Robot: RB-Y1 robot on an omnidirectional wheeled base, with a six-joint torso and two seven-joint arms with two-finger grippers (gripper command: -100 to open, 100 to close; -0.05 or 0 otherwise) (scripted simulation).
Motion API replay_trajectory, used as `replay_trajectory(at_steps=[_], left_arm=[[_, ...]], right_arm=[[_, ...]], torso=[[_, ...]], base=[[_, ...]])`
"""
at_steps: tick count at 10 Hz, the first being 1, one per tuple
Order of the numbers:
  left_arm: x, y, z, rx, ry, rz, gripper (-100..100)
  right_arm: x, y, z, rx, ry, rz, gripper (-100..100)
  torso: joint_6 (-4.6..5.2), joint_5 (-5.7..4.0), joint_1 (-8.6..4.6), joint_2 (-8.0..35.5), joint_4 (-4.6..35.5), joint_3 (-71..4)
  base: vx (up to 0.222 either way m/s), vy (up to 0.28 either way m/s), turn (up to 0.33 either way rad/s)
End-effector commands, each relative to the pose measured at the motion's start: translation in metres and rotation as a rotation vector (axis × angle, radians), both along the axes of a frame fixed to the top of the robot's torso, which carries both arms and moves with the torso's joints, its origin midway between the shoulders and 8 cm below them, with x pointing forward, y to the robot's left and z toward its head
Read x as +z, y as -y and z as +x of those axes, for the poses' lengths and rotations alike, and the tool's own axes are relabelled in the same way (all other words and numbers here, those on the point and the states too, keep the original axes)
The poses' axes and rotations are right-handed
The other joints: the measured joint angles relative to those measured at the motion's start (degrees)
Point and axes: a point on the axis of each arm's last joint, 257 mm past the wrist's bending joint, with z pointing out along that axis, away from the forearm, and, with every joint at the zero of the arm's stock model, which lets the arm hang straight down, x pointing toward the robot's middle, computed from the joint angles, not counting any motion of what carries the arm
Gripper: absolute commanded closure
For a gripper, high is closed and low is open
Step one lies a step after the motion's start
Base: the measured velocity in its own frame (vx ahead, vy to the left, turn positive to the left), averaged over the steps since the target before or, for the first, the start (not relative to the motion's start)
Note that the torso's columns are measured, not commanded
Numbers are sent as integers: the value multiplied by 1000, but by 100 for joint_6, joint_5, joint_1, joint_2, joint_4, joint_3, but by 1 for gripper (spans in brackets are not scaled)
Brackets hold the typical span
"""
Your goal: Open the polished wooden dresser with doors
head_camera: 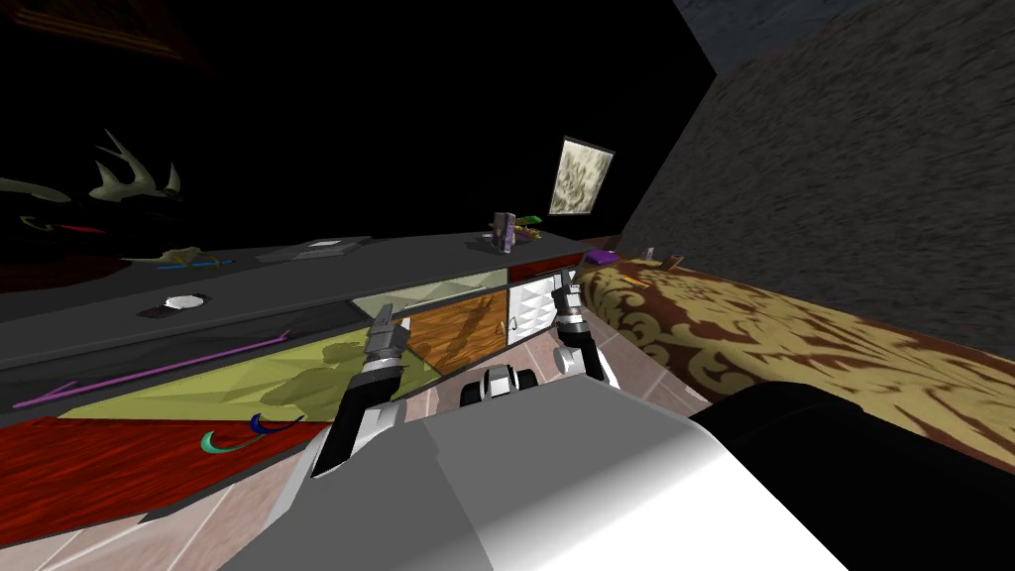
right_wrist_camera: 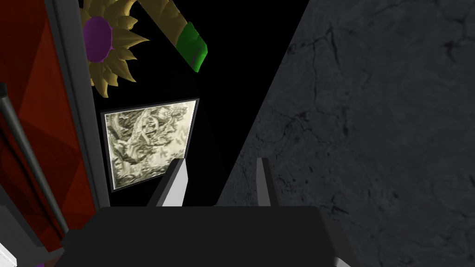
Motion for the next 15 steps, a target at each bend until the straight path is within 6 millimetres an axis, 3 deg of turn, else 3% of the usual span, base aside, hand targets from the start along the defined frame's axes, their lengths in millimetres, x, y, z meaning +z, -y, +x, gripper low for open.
replay_trajectory(at_steps=[1,4,8,9,11,15], left_arm=[[-19,-13,0,44,-53,-47,-100],[-27,-18,-1,79,-66,-100,-100],[-18,-18,-5,76,-63,-87,-100],[-25,-18,-2,73,-65,-89,100],[-14,-16,-6,69,-52,-85,100],[-14,-16,-10,67,-62,-85,100]], right_arm=[[0,0,0,0,0,0,0],[0,0,0,0,0,0,0],[0,0,0,0,0,0,0],[0,0,0,0,0,0,0],[0,0,0,0,0,0,0],[0,0,0,0,0,0,0]], torso=[[0,2,9,0,0,1],[0,9,32,-2,0,-1],[0,4,16,-21,-6,-13],[0,3,9,-1,-1,-2],[7,28,17,-3,-28,11],[0,0,-1,0,0,1]], base=[[43,-171,70],[41,-86,23],[56,0,-11],[-47,-2,31],[-76,-10,15],[-154,-47,8]])
